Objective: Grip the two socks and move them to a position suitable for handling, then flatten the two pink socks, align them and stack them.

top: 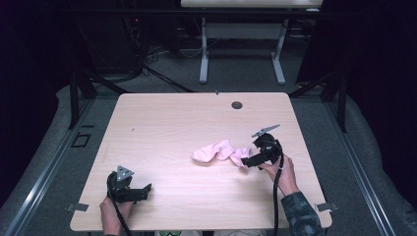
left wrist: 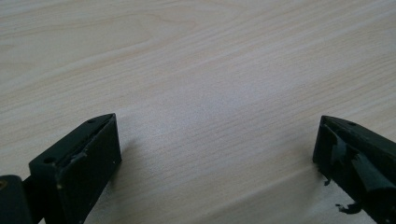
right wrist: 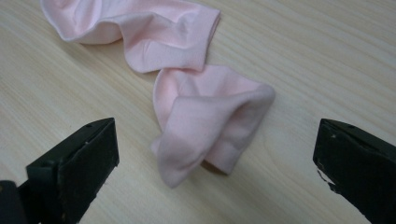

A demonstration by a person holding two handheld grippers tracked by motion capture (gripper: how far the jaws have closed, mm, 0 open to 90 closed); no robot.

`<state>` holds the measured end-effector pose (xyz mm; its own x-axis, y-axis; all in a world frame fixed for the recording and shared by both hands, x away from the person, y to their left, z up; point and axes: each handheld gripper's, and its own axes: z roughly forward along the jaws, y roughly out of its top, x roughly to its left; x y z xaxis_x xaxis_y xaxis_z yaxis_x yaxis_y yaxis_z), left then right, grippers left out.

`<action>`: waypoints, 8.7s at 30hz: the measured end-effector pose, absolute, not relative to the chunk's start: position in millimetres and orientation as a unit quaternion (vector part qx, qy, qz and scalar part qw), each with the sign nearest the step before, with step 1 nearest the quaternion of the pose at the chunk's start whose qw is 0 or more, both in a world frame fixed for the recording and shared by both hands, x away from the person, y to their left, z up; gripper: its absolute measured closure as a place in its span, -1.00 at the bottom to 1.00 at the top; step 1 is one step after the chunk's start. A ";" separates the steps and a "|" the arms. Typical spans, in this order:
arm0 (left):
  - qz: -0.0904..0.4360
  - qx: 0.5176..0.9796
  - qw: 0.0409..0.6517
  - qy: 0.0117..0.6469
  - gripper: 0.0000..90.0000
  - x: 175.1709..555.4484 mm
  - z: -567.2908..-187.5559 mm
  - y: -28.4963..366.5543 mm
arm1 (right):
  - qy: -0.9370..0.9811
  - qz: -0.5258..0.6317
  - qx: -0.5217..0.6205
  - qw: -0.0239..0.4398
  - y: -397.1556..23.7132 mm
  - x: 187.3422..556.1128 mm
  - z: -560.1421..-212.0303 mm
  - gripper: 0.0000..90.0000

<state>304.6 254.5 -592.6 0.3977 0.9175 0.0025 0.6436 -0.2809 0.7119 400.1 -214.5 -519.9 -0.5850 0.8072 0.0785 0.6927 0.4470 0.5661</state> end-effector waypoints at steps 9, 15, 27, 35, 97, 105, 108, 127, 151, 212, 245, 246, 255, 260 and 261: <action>0.213 0.772 0.322 0.506 -0.98 304.5 -592.6 254.5 | 0.843 0.271 0.454 0.093 -200.5 421.6 -538.9 -0.70; 0.213 0.772 0.322 0.506 -0.98 304.5 -592.5 254.5 | 0.844 0.254 0.459 0.107 -193.7 425.4 -546.6 -0.38; 0.213 0.770 0.322 0.507 -0.98 304.4 -592.6 254.5 | 0.852 0.234 0.454 0.117 -190.2 422.2 -557.7 0.43; 0.213 0.771 0.322 0.507 -0.98 304.4 -592.5 254.6 | 0.841 0.245 0.468 0.115 -197.5 420.7 -555.5 0.71; 0.214 0.770 0.323 0.508 -0.97 304.4 -592.5 254.7 | 0.923 0.268 0.277 0.023 -114.9 275.5 -558.5 0.13; 0.214 0.770 0.322 0.508 -0.97 304.4 -592.5 254.7 | 0.907 0.301 0.293 0.022 -128.9 280.9 -542.1 -0.73; 0.214 0.770 0.322 0.508 -0.97 304.3 -592.5 254.7 | 0.902 0.308 0.300 0.025 -135.9 285.1 -535.8 -0.90; 0.214 0.770 0.323 0.508 -0.97 304.4 -592.5 254.4 | 0.869 0.337 0.358 0.056 -167.1 316.3 -527.8 -1.00; 0.177 0.769 0.346 0.508 -0.99 279.2 -583.8 231.9 | 0.871 0.332 0.357 0.058 -165.2 287.4 -521.1 -0.96; 0.082 0.869 0.387 0.296 0.92 244.5 -549.9 91.6 | 0.852 0.356 0.375 0.087 -174.6 250.9 -517.9 0.91; 0.035 0.851 0.335 0.403 0.19 258.8 -557.2 133.7 | 0.853 0.324 0.405 0.058 -184.4 264.6 -540.9 0.20; 0.034 0.851 0.331 0.407 0.21 257.4 -558.4 132.8 | 0.853 0.322 0.407 0.054 -181.5 265.7 -543.6 0.21; 0.038 0.866 0.301 0.398 0.48 256.0 -563.7 122.9 | 0.861 0.311 0.400 0.040 -153.2 275.7 -560.5 0.36; 0.055 0.870 0.293 0.392 0.65 254.7 -563.6 119.6 | 0.871 0.292 0.390 0.057 -147.2 271.4 -563.3 0.51; 0.056 0.871 0.293 0.391 0.73 253.9 -563.6 118.3 | 0.874 0.290 0.386 0.060 -146.7 269.7 -563.0 0.62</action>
<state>253.9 118.3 -563.6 0.6883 0.7134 -0.1317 0.6479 -0.5230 0.5538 269.7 -146.7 -563.0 -0.6949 0.7093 0.1183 0.6396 0.5344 0.5526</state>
